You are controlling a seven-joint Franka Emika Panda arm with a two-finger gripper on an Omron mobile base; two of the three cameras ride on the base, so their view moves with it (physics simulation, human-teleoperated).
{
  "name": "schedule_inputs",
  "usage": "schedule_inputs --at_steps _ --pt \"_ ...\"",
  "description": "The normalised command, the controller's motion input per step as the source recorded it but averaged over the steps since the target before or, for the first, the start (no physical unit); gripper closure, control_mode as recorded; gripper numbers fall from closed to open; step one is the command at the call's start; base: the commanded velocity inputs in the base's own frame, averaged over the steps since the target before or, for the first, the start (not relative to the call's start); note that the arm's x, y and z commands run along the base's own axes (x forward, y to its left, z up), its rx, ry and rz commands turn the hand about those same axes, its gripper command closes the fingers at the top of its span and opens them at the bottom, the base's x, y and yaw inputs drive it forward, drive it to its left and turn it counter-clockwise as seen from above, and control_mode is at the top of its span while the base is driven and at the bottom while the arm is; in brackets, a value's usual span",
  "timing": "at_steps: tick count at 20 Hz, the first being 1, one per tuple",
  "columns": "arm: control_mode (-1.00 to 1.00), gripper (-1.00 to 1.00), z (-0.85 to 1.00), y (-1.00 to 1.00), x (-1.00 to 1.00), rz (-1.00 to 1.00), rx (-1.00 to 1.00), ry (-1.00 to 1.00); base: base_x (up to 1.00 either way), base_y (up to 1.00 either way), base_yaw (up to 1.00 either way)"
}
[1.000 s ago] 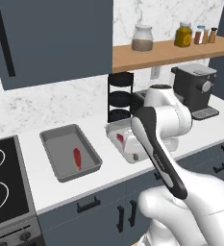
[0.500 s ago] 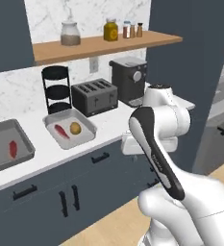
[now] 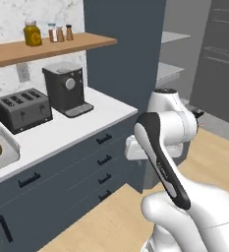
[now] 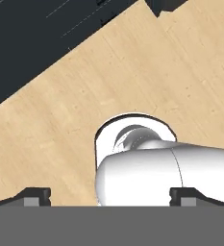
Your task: Place one potato and one steak in each tupperware on the nearby counter, to pack two identical lunches.
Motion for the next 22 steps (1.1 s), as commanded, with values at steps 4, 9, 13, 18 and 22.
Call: schedule_inputs --at_steps 4,9,13,18,22 --pt "1.0 -1.0 0.0 0.0 0.0 0.0 0.0 0.0 0.78 -1.0 0.07" --pt "1.0 -1.0 0.0 0.0 0.0 0.0 0.0 0.0 0.77 -1.0 0.19" --pt "1.0 -1.0 0.0 0.0 0.0 0.0 0.0 0.0 0.72 -1.0 0.2" --pt "1.0 -1.0 0.0 0.0 0.0 0.0 0.0 0.0 0.71 -0.97 0.18" --pt "1.0 -1.0 0.0 0.0 0.0 0.0 0.0 0.0 0.72 -0.81 0.15"
